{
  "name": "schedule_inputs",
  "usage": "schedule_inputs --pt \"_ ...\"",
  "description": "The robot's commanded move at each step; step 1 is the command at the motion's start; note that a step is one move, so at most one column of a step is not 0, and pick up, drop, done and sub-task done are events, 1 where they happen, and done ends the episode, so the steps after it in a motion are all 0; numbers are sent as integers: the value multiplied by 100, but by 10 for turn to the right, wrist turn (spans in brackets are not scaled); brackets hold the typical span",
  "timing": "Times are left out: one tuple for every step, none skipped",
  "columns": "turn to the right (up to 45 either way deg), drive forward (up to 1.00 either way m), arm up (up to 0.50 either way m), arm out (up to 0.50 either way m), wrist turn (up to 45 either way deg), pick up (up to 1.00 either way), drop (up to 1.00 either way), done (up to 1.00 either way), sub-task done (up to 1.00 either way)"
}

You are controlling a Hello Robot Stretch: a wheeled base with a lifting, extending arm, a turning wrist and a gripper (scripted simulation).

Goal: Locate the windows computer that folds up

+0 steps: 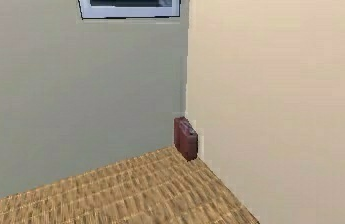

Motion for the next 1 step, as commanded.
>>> schedule_inputs --pt "-210 0 0 0 0 0 0 0 0"
